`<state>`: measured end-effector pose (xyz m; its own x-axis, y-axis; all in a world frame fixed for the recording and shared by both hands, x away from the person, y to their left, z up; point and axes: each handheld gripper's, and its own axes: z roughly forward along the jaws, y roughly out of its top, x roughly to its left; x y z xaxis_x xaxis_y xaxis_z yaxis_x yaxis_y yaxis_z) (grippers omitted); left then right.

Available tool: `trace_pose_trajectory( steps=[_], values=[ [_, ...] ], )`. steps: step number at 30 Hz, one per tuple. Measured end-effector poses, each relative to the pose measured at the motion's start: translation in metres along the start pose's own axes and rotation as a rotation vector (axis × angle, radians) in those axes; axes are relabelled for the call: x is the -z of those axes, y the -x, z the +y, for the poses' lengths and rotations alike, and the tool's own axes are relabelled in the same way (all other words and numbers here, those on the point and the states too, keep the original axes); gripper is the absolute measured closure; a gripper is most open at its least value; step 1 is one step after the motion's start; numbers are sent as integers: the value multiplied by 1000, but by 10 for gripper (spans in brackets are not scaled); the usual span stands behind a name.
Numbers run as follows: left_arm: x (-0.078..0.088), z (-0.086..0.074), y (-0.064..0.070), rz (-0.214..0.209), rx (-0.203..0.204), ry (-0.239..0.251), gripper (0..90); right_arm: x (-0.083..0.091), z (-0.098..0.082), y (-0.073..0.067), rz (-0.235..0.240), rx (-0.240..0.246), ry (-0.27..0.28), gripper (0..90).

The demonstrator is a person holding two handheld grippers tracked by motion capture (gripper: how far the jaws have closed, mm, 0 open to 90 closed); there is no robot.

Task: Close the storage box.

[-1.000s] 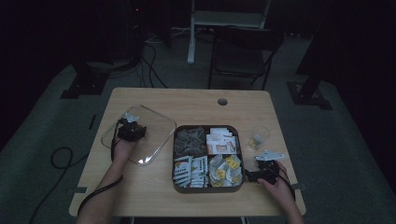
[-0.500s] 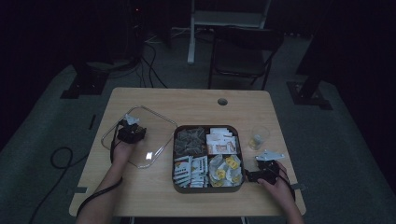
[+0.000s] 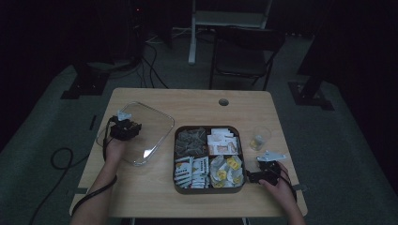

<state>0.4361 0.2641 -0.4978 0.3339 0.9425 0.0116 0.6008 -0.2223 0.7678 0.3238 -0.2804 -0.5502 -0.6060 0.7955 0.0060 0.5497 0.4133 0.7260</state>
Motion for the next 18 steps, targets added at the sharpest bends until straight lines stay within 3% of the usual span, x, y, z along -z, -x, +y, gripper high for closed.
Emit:
trace_pose_trajectory(
  steps=[4,10,18],
  values=[
    [4,4,4,-14,-25,7,601,0,0,0,0,0,0,132],
    [10,13,7,-40,-27,30,601,0,0,0,0,0,0,132],
    [18,27,24,-95,-78,48,601,0,0,0,0,0,0,132]
  ],
)
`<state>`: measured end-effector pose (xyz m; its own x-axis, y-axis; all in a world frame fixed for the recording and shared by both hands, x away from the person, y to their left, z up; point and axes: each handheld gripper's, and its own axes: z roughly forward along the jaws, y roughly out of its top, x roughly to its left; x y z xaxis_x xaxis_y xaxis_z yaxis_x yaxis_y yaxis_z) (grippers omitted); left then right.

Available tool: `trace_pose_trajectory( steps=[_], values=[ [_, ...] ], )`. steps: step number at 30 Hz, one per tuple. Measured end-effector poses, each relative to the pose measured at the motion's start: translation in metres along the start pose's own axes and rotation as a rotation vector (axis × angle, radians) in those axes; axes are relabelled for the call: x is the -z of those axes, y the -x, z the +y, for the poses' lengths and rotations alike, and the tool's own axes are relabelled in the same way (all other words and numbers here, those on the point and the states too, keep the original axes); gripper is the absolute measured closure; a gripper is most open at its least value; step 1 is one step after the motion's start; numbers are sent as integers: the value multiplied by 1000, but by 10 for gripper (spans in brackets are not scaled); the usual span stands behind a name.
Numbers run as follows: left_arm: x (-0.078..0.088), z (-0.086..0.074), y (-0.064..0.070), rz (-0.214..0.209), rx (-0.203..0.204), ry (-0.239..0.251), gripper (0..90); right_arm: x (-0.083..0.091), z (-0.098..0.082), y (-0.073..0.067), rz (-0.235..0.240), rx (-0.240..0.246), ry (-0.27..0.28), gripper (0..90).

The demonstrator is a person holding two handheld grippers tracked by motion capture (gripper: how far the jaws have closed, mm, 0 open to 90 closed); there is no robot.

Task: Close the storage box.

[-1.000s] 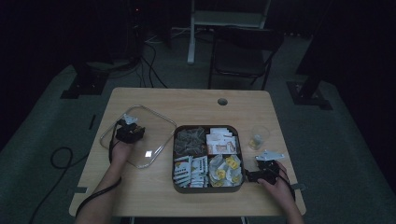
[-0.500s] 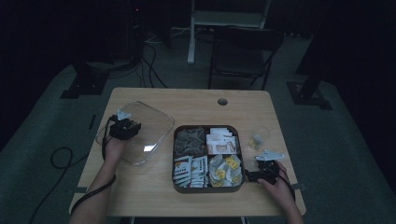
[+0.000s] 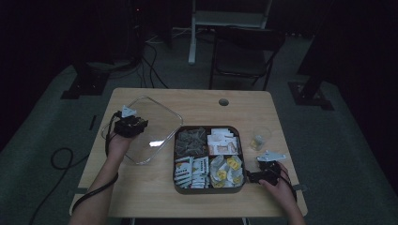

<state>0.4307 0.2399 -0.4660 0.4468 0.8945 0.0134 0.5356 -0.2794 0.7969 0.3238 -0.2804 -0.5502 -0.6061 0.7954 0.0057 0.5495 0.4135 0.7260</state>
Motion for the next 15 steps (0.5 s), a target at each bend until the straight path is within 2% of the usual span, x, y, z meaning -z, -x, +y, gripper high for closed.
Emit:
trace_pose_trajectory(
  steps=[5,7,10,15],
  values=[
    [1,7,13,-53,-24,10,601,0,0,0,0,0,0,132],
    [0,9,16,-60,-33,7,601,0,0,0,0,-1,0,132],
    [-2,13,28,-98,-78,0,601,0,0,0,0,0,0,132],
    [-4,17,39,-140,-107,-5,602,0,0,0,0,0,0,132]
  ],
)
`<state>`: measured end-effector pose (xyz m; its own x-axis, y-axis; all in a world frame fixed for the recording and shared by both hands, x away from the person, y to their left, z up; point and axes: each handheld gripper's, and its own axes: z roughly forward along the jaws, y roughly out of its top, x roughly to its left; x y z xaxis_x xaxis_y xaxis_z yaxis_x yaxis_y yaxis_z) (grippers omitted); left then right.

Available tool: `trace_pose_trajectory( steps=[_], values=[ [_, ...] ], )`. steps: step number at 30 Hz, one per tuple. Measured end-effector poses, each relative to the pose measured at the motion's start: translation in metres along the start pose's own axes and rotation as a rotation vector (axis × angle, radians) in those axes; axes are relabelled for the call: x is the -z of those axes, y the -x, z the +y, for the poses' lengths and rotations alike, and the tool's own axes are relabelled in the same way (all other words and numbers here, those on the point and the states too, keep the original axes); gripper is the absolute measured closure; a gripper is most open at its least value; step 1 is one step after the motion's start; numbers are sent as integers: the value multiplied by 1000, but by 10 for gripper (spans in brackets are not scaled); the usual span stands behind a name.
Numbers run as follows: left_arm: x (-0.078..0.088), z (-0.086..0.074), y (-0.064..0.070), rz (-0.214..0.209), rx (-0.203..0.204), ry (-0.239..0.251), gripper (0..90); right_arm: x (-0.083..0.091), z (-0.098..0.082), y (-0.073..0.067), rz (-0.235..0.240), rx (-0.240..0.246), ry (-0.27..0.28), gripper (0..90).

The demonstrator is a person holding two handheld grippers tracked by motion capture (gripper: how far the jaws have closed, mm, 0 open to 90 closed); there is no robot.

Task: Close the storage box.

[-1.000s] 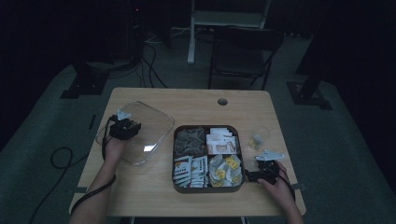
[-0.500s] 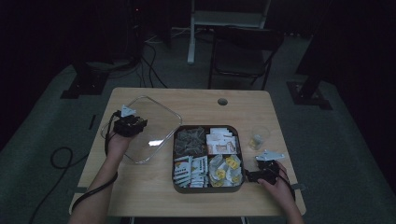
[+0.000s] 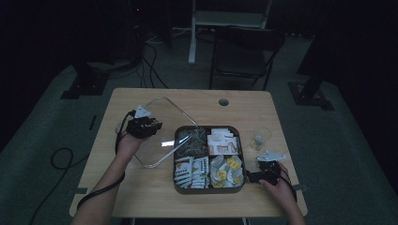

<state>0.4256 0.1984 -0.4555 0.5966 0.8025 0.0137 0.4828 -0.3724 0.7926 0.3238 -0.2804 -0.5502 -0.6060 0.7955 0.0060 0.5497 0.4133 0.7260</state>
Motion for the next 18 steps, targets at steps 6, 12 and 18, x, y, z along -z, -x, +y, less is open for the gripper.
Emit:
trace_pose_trajectory(
  steps=[6,12,18],
  values=[
    [-1,8,12,-42,-24,12,601,0,0,0,0,0,0,132],
    [-4,14,27,-103,-64,6,601,0,0,0,0,0,0,132],
    [-8,21,43,-153,-108,3,602,0,0,0,0,0,0,132]
  ],
)
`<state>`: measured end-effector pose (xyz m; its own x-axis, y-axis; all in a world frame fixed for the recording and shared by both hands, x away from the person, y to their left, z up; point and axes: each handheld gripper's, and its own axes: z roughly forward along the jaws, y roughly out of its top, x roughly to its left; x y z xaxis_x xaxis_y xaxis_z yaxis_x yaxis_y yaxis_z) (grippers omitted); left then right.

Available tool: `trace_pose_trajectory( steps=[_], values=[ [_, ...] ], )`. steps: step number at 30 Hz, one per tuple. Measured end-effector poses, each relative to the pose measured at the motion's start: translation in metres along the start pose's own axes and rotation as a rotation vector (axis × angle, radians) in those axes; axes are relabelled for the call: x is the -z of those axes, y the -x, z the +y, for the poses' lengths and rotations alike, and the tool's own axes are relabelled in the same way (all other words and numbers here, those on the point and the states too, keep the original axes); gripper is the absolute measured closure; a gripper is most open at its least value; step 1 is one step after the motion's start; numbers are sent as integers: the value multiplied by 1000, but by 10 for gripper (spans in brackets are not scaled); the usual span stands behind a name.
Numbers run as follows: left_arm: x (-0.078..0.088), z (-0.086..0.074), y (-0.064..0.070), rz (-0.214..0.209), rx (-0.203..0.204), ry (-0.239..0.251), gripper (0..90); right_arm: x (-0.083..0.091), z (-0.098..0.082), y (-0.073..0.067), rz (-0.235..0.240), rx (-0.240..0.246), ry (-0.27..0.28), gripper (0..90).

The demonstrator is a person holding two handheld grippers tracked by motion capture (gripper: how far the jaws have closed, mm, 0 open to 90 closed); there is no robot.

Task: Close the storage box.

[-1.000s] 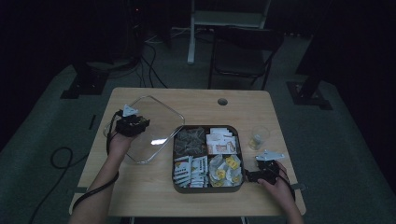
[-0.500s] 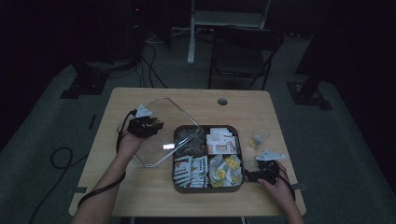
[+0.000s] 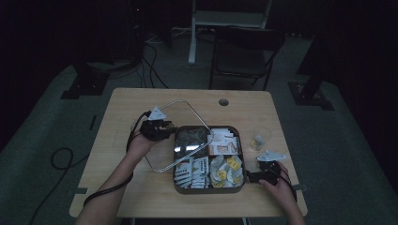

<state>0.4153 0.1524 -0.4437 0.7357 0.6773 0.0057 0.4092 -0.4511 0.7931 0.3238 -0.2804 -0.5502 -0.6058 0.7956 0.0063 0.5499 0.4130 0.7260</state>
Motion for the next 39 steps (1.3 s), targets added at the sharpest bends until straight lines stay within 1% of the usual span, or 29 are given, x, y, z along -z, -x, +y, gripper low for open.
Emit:
trace_pose_trajectory(
  steps=[3,4,7,10,13,15,17,21,24,28,29,30,31,32,34,36,37,39],
  values=[
    [-3,5,8,-33,-21,1,601,0,0,0,0,0,0,132],
    [-4,7,11,-44,-38,-3,601,0,0,0,0,0,0,132],
    [-8,13,21,-77,-72,-4,601,0,0,0,0,0,0,132],
    [-13,17,29,-111,-90,0,601,0,0,0,0,0,0,132],
    [-19,19,36,-167,-112,4,601,0,0,0,0,0,0,133],
    [-24,20,42,-179,-126,0,601,0,0,0,0,0,1,132],
    [-28,22,48,-180,-150,-8,601,0,0,0,0,0,0,133],
    [-35,24,58,-218,-167,-5,601,0,0,0,0,0,0,133],
    [-39,26,66,-239,-190,-5,601,0,0,0,0,1,0,133],
    [-45,29,76,-285,-228,-18,601,0,0,0,0,1,0,134],
    [-47,28,78,-297,-237,-15,601,0,0,0,0,1,1,133],
    [-50,28,79,-314,-248,-20,600,0,0,0,0,2,1,134],
    [-52,28,81,-327,-250,-22,600,0,0,0,0,2,1,133],
    [-54,28,83,-334,-255,-23,600,0,0,0,0,2,1,134],
    [-59,27,88,-333,-273,-33,600,0,0,0,0,2,1,133],
    [-62,28,91,-343,-283,-47,600,0,0,0,0,2,1,133],
    [-64,28,92,-351,-285,-45,600,0,0,0,0,2,1,134],
    [-66,28,96,-359,-302,-56,600,0,0,0,0,2,1,134]
  ],
)
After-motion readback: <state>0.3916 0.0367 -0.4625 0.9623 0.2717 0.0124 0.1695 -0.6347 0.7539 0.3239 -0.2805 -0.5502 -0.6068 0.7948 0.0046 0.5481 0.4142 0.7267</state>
